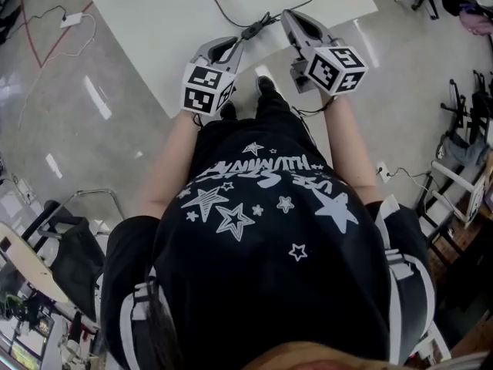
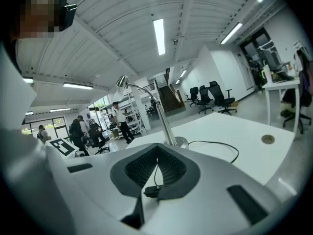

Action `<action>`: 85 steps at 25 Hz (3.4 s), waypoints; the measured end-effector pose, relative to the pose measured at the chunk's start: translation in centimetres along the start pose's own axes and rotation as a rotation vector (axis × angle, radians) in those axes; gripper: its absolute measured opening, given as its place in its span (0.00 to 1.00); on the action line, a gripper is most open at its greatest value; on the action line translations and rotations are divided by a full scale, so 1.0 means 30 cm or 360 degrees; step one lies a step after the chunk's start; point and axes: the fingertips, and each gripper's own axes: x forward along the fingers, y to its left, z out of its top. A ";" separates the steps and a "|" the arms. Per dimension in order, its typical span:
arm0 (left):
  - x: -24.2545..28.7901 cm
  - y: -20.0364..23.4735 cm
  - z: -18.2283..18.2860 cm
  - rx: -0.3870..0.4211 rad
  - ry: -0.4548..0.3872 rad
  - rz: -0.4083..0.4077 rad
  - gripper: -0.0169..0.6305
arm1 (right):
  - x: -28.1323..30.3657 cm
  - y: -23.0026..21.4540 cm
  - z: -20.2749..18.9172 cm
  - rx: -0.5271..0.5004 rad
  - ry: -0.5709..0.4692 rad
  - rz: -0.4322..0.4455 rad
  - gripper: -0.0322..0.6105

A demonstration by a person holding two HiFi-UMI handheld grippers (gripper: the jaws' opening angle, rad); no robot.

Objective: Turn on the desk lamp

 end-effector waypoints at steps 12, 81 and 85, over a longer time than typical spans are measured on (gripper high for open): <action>0.125 0.022 -0.098 -0.0038 0.0105 0.0093 0.19 | 0.145 -0.101 -0.024 -0.0003 0.0174 0.0232 0.06; 0.291 0.075 -0.138 0.0010 0.0278 0.0231 0.24 | 0.277 -0.042 -0.397 -0.0451 0.0914 0.0690 0.06; 0.287 0.083 -0.137 0.0001 0.0285 0.0236 0.24 | 0.285 -0.035 -0.395 -0.0435 0.0917 0.0700 0.06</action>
